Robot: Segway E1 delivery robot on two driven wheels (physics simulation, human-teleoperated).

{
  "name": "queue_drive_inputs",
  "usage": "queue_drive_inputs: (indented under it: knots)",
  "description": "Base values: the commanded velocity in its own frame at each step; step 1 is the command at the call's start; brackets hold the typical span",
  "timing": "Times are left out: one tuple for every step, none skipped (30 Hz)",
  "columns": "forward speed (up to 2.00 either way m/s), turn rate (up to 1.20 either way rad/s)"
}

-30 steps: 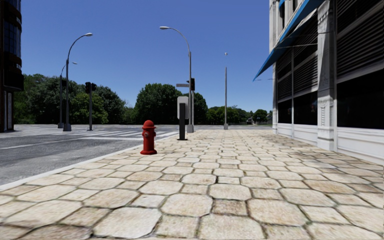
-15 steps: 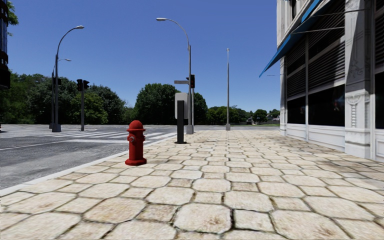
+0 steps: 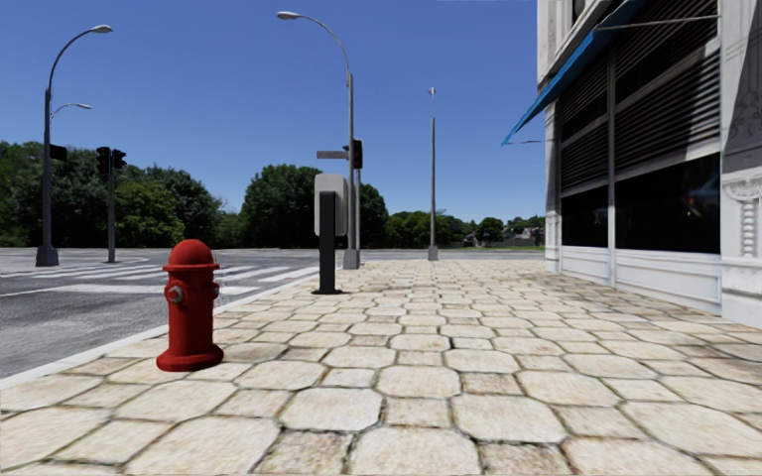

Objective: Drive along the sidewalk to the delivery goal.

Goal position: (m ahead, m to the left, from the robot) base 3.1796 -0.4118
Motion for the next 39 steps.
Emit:
queue_drive_inputs:
  knots:
    - [2.00, -0.30]
    - [2.00, -0.30]
    - [2.00, -0.30]
    - [2.00, -0.30]
    - [2.00, -0.30]
    - [2.00, -0.30]
    - [2.00, -0.30]
    - [2.00, -0.30]
    - [2.00, -0.30]
    - [2.00, -0.30]
    - [2.00, -0.30]
    - [2.00, -0.30]
    - [2.00, -0.30]
    - [2.00, -0.30]
    - [2.00, -0.30]
    - [2.00, -0.30]
    - [2.00, -0.30]
    - [2.00, -0.30]
    - [2.00, -0.30]
    - [2.00, -0.30]
    - [2.00, -0.30]
    - [2.00, -0.30]
    - [2.00, -0.30]
    - [2.00, -0.30]
    - [2.00, -0.30]
    - [2.00, -0.30]
    - [2.00, -0.30]
    - [2.00, -0.30]
    - [2.00, -0.30]
    - [2.00, -0.24]
    - [2.00, 0.00]
    - [2.00, 0.00]
    - [2.00, 0.00]
    - [2.00, 0.00]
    - [2.00, 0.00]
    - [2.00, 0.00]
    - [2.00, 0.00]
    - [2.00, 0.00]
    - [2.00, 0.00]
